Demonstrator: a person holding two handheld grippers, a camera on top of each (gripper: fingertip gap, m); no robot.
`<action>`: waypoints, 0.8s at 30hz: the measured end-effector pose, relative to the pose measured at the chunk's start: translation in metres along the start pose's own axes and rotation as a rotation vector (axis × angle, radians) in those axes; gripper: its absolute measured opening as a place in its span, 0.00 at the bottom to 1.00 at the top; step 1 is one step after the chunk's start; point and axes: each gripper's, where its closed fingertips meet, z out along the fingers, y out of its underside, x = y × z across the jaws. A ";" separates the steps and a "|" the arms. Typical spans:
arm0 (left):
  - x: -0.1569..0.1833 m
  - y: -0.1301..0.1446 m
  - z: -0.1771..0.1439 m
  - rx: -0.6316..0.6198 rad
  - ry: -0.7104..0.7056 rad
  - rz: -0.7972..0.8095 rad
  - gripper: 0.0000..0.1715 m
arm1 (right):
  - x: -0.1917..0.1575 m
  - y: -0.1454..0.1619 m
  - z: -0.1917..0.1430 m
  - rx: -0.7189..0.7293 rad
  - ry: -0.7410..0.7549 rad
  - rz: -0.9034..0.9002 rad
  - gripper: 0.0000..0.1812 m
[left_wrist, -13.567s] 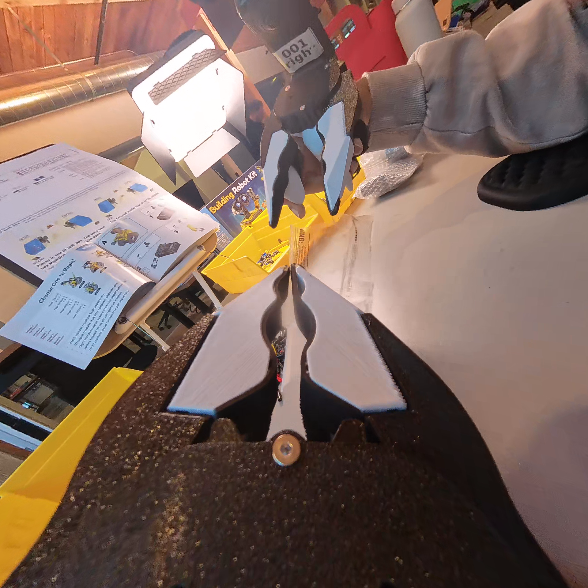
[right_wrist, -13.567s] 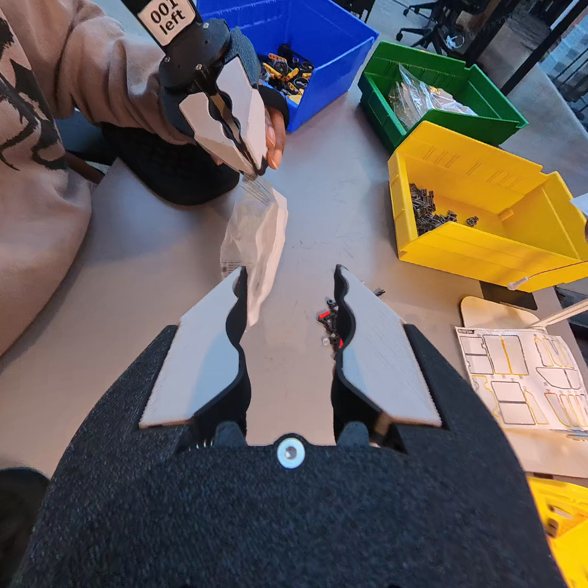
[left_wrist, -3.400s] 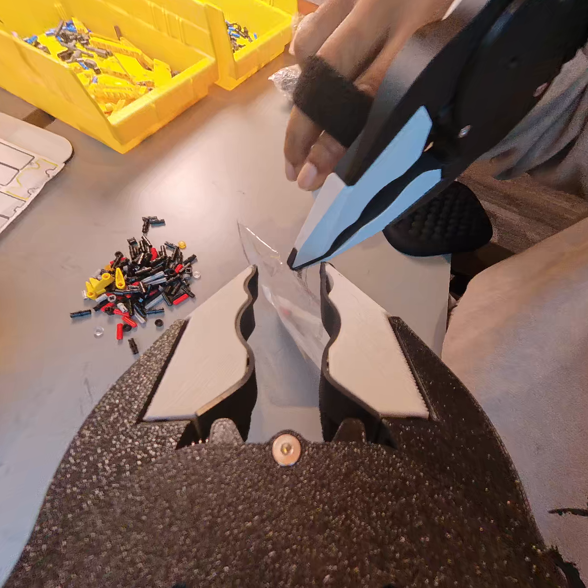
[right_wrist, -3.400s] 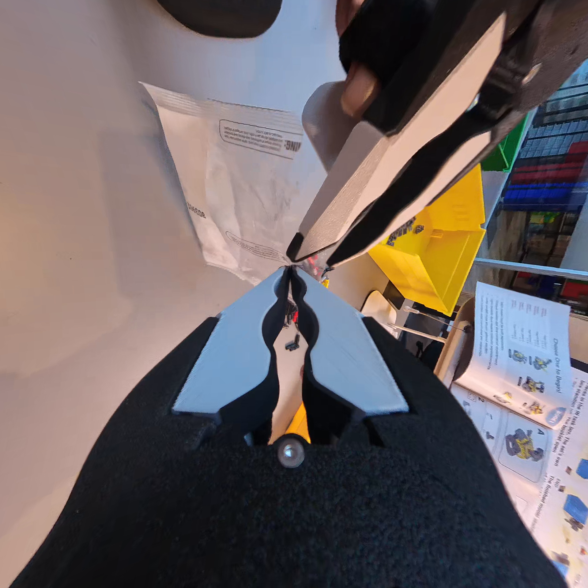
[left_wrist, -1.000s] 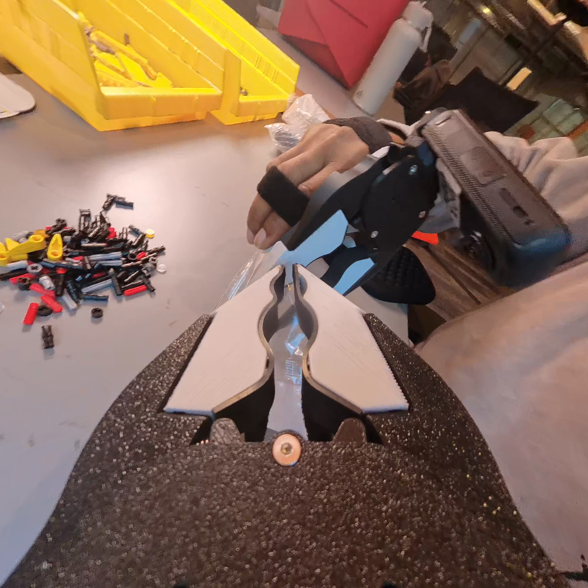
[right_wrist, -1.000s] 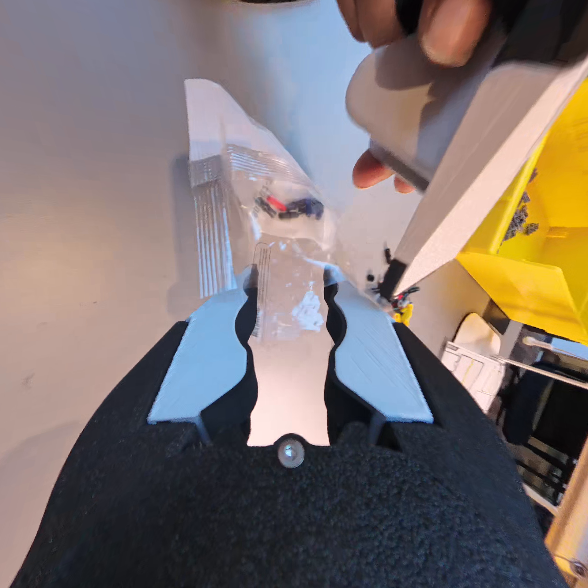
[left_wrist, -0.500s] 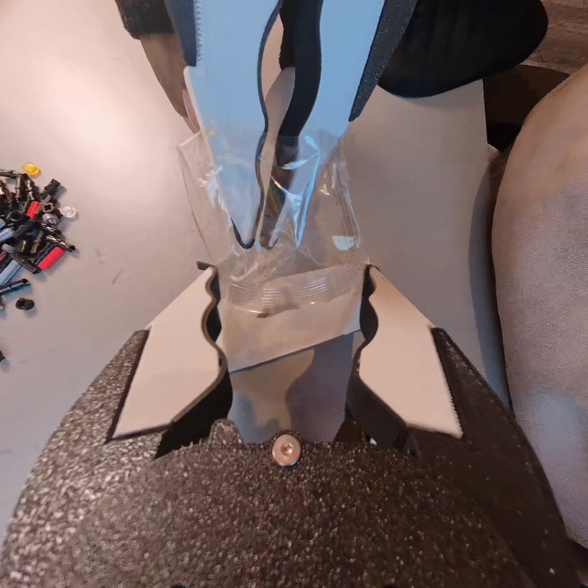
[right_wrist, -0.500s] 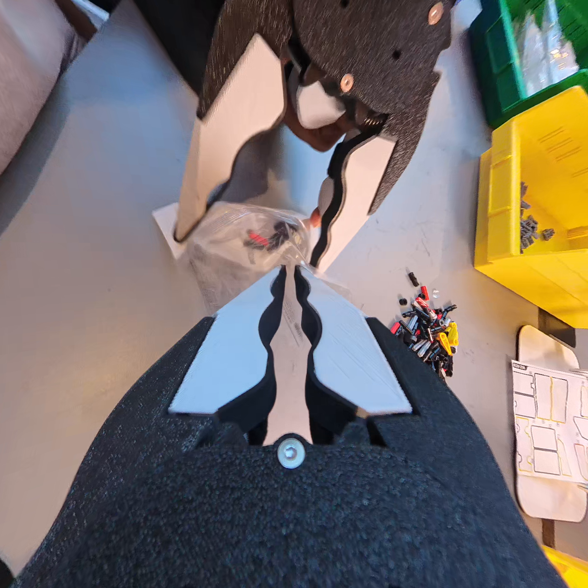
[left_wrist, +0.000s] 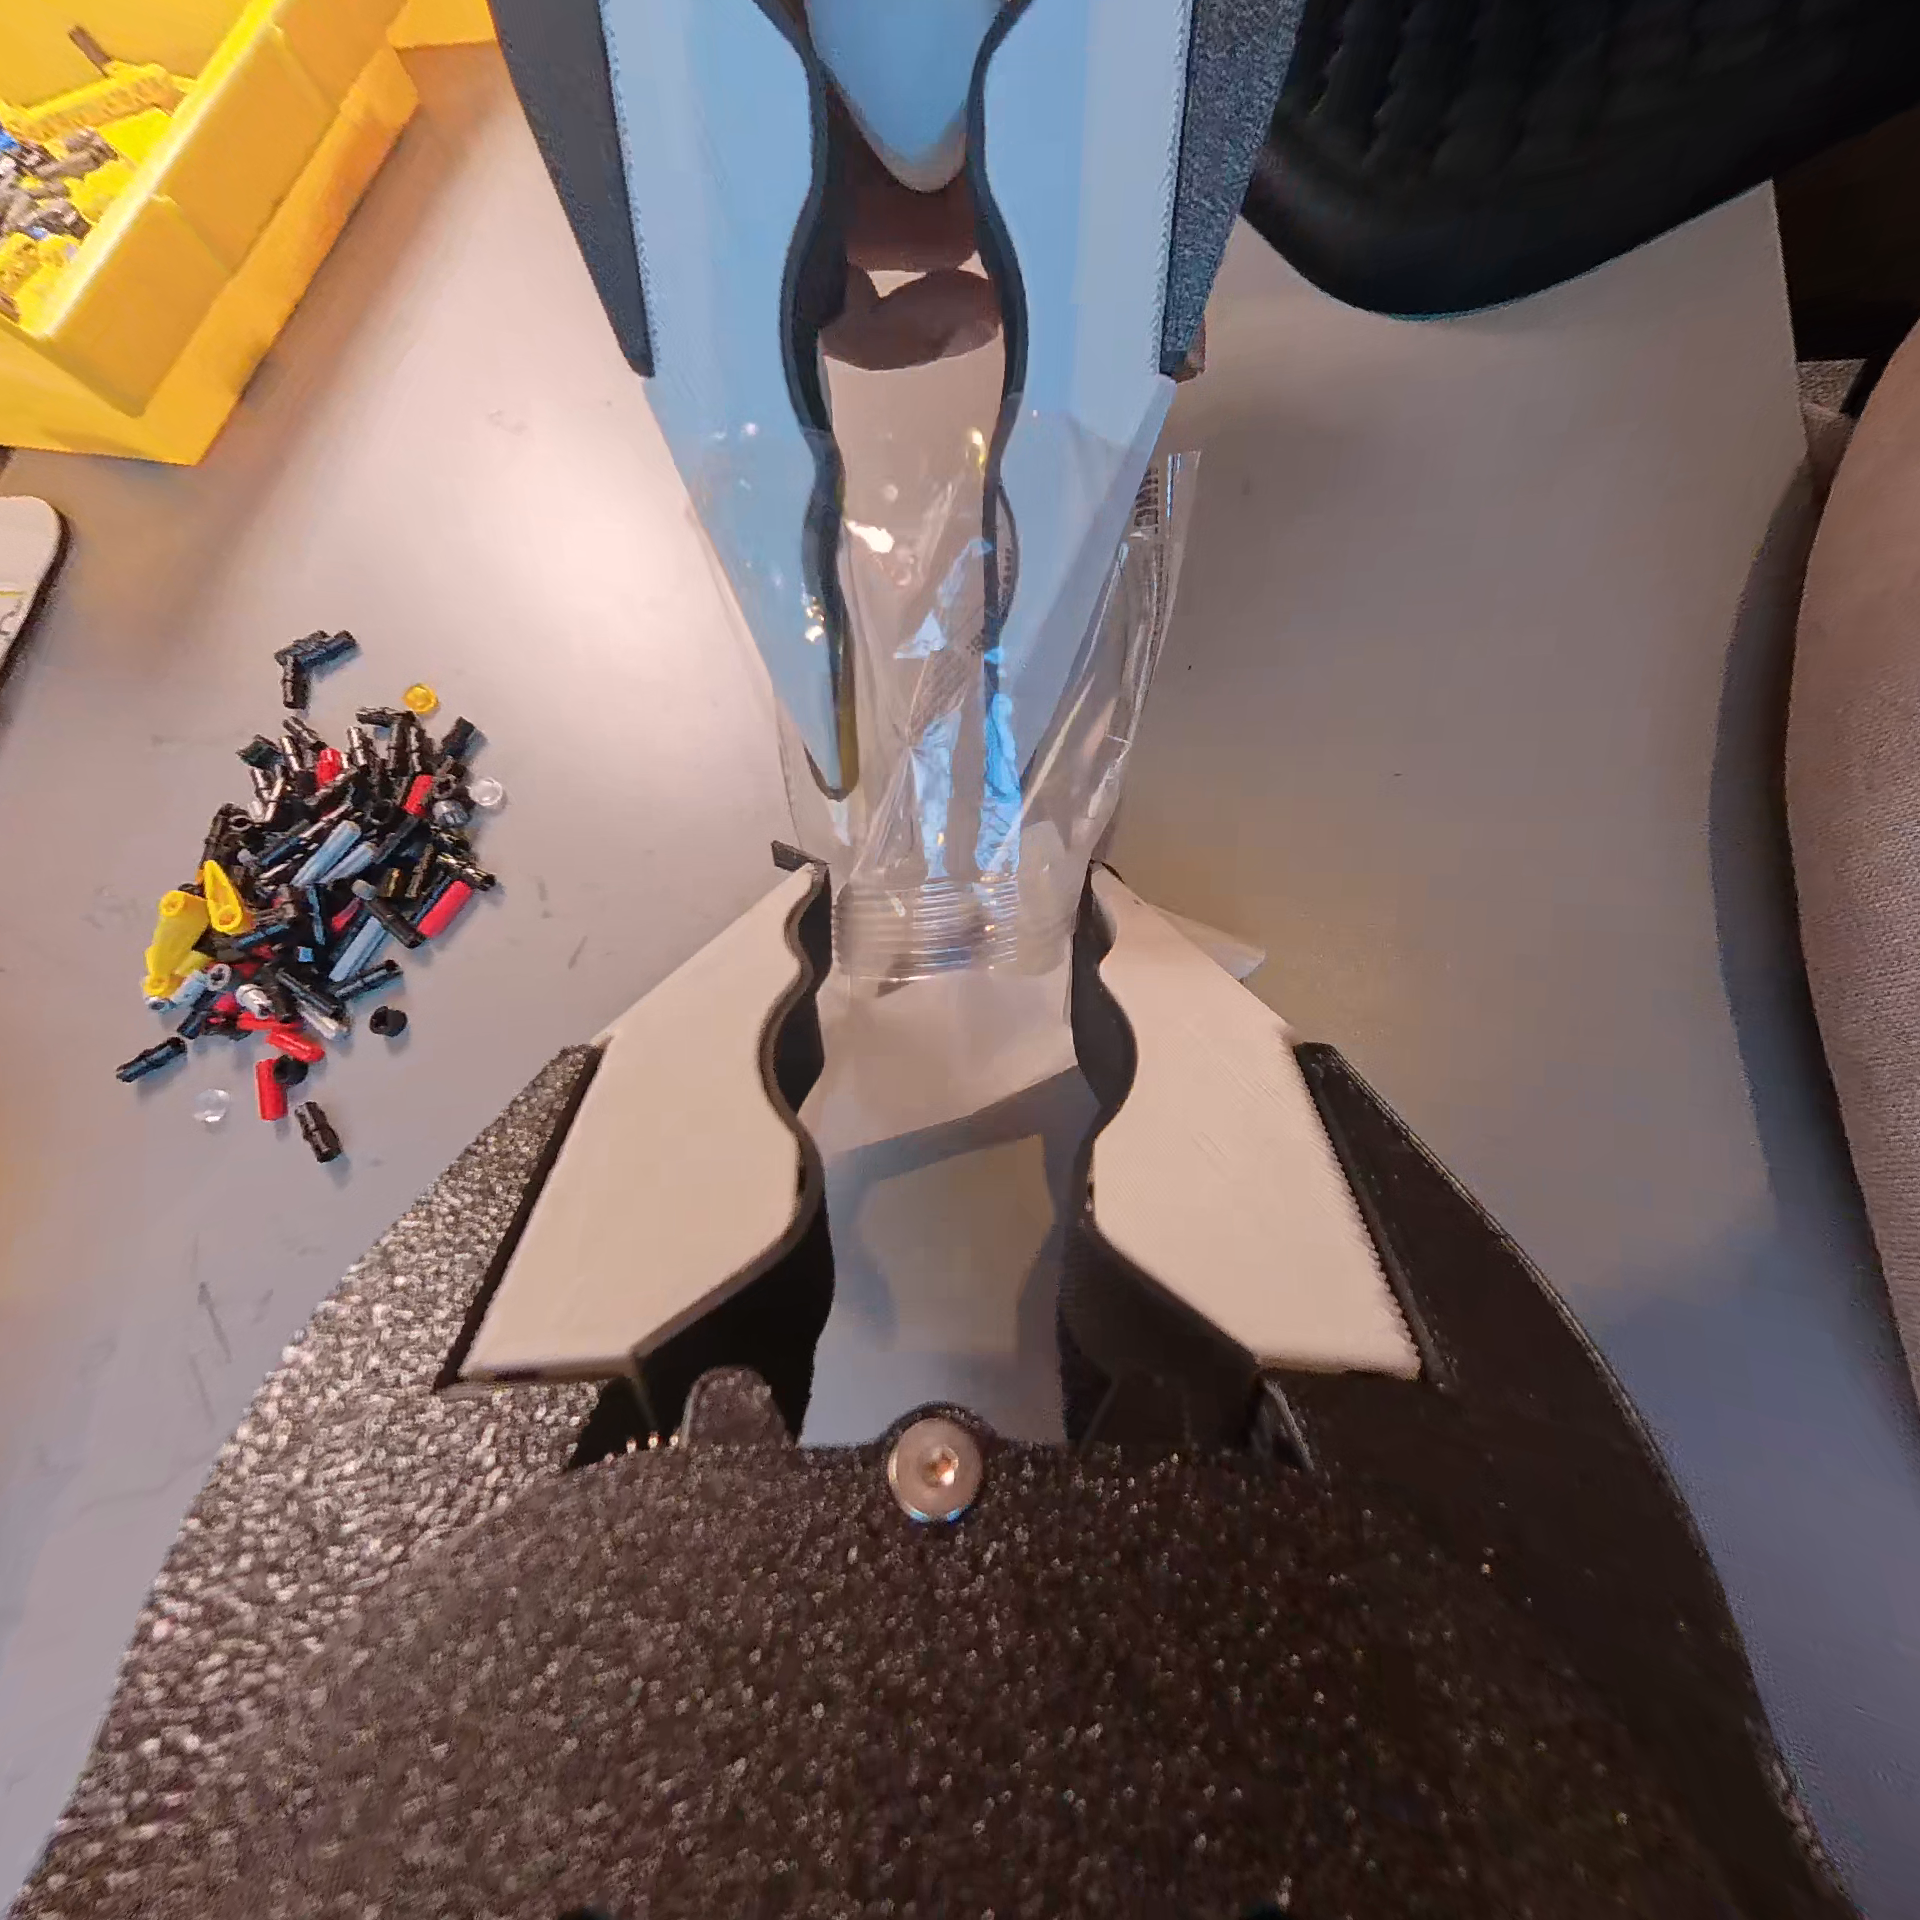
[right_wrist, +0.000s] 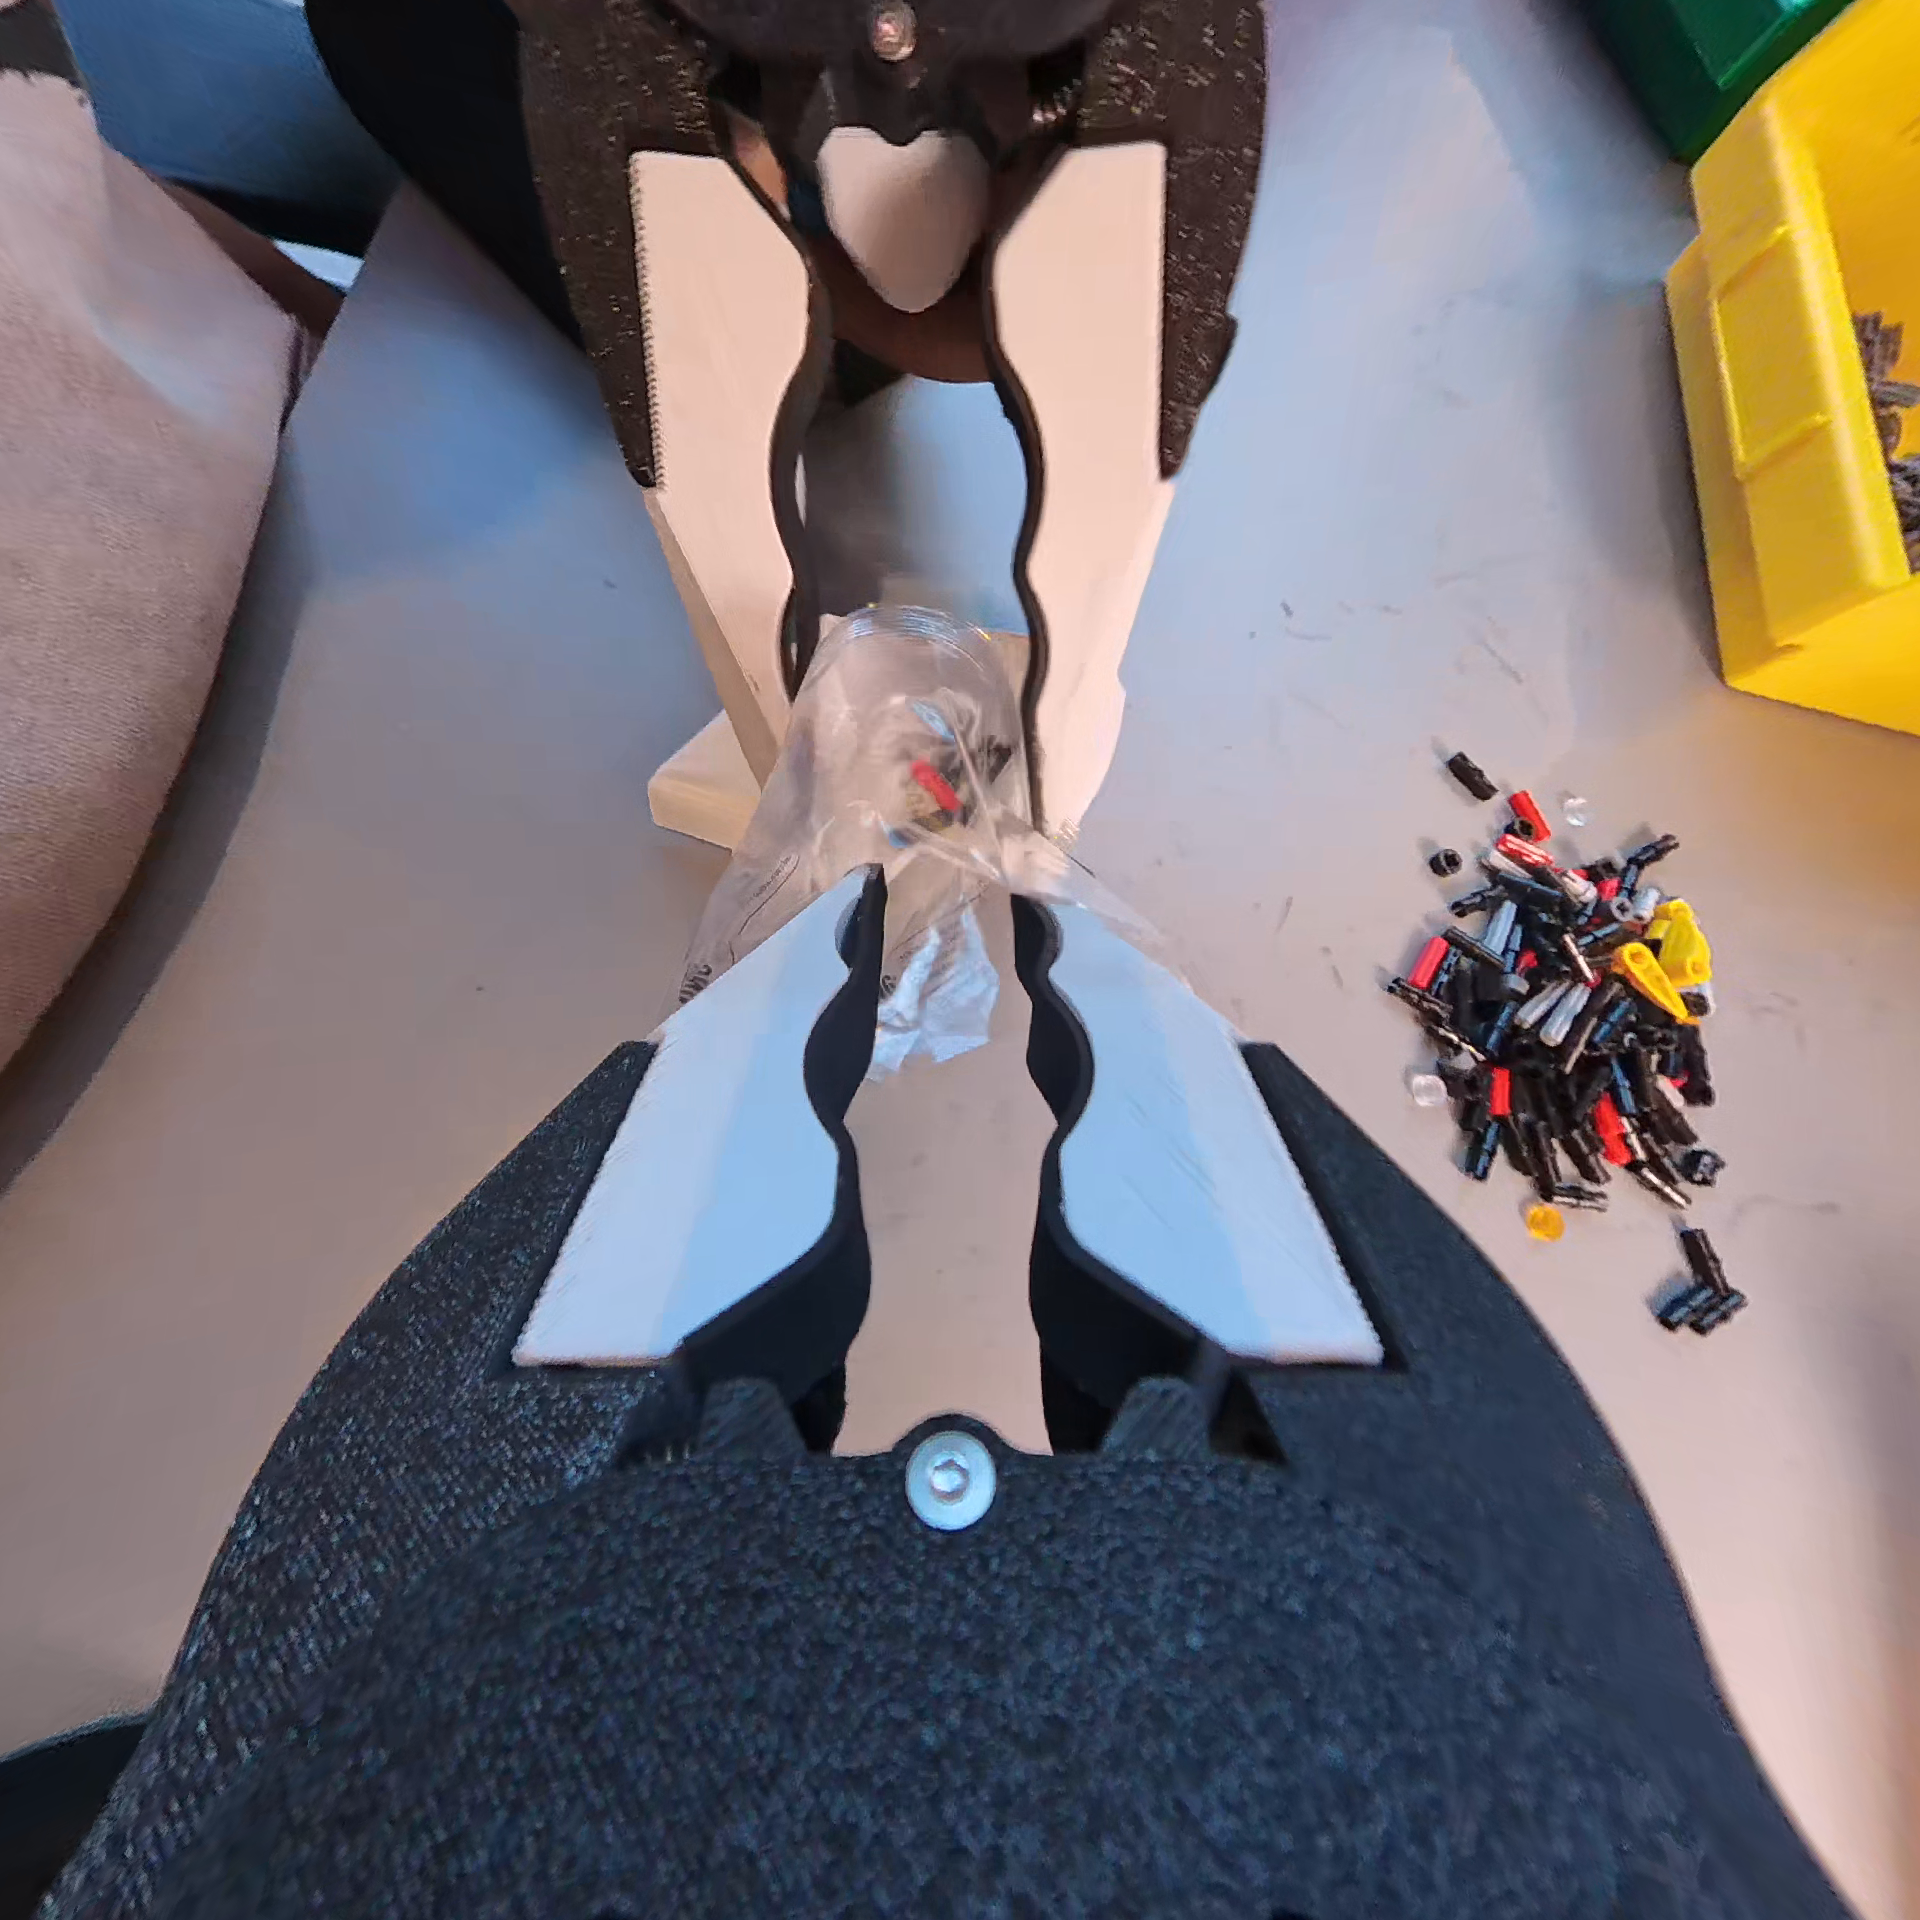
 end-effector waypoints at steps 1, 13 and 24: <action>0.000 -0.001 0.000 0.004 -0.008 0.007 0.25 | 0.000 0.001 0.000 0.002 -0.005 0.024 0.14; 0.000 0.008 0.000 -0.070 0.010 -0.138 0.61 | -0.004 0.008 0.003 -0.128 -0.040 0.005 0.22; -0.002 0.007 0.008 -0.086 0.007 -0.206 0.57 | 0.003 -0.016 -0.006 -0.031 0.004 -0.010 0.17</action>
